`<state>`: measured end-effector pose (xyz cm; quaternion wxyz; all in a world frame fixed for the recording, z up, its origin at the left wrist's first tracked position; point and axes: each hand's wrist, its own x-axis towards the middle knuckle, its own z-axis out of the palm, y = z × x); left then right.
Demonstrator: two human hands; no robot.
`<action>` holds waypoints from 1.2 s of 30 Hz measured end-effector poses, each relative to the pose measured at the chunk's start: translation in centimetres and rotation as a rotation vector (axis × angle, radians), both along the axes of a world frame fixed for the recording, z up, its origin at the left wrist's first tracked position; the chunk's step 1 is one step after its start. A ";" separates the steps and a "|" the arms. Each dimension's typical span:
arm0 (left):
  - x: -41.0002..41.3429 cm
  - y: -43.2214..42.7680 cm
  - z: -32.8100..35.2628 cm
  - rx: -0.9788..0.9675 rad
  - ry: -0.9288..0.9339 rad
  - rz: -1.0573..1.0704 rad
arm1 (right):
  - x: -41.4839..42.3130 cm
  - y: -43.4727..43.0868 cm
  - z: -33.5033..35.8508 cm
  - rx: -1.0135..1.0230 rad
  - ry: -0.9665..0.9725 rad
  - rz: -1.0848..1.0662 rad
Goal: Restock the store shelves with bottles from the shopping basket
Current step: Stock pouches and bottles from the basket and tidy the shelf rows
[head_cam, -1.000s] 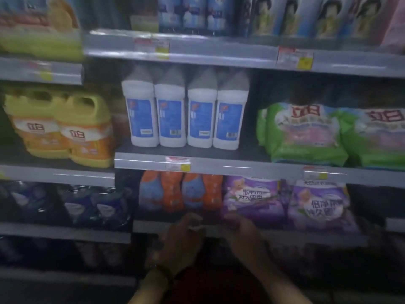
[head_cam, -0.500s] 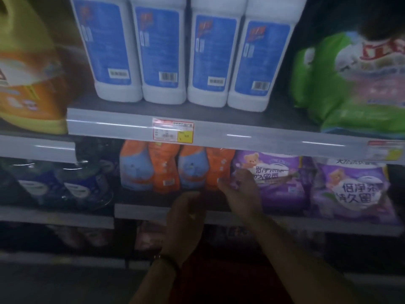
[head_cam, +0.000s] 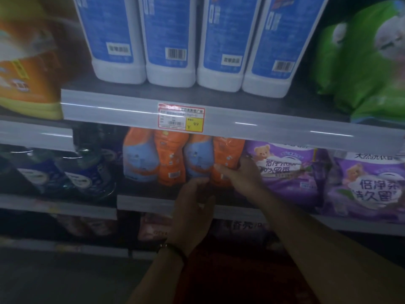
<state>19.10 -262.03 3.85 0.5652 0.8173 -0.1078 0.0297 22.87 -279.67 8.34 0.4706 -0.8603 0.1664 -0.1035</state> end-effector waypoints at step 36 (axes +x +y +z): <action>-5.0 0.9 7.1 -0.814 0.436 -0.336 | -11.6 -0.2 4.2 0.245 -0.156 -0.056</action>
